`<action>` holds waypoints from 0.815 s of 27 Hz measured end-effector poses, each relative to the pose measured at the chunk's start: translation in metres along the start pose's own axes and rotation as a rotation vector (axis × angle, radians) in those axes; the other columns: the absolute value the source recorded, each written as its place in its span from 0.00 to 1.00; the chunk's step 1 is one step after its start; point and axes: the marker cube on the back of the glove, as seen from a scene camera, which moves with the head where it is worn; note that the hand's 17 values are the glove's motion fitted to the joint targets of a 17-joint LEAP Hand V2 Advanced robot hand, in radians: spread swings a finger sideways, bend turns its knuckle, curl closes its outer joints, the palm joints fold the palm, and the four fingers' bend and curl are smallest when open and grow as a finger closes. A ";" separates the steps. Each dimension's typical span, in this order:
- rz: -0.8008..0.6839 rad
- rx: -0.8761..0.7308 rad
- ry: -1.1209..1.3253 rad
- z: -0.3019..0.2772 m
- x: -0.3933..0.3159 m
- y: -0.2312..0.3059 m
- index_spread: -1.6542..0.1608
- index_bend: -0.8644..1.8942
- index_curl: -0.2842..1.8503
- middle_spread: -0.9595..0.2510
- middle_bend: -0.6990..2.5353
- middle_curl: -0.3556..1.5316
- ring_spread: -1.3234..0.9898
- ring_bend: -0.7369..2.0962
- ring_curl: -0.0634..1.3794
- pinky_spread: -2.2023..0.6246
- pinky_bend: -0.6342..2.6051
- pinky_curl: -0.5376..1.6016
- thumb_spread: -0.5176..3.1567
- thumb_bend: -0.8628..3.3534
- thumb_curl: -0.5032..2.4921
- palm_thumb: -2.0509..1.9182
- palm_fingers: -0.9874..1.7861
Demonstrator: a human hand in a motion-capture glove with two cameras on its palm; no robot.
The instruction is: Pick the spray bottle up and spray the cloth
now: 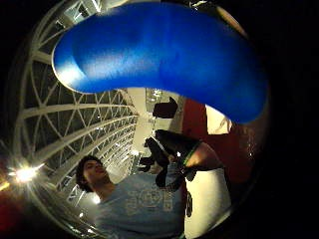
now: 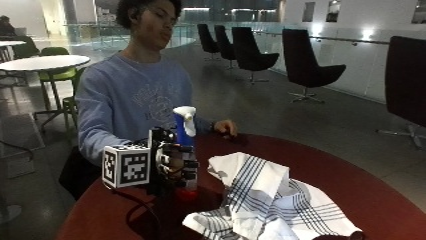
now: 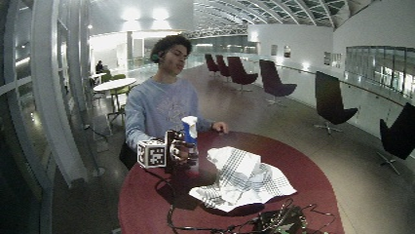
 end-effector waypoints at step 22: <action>-0.040 0.179 0.024 0.015 0.011 -0.008 0.75 0.38 0.29 0.72 0.34 0.43 0.55 0.43 0.31 0.87 0.24 0.37 0.39 0.22 0.30 0.72 0.70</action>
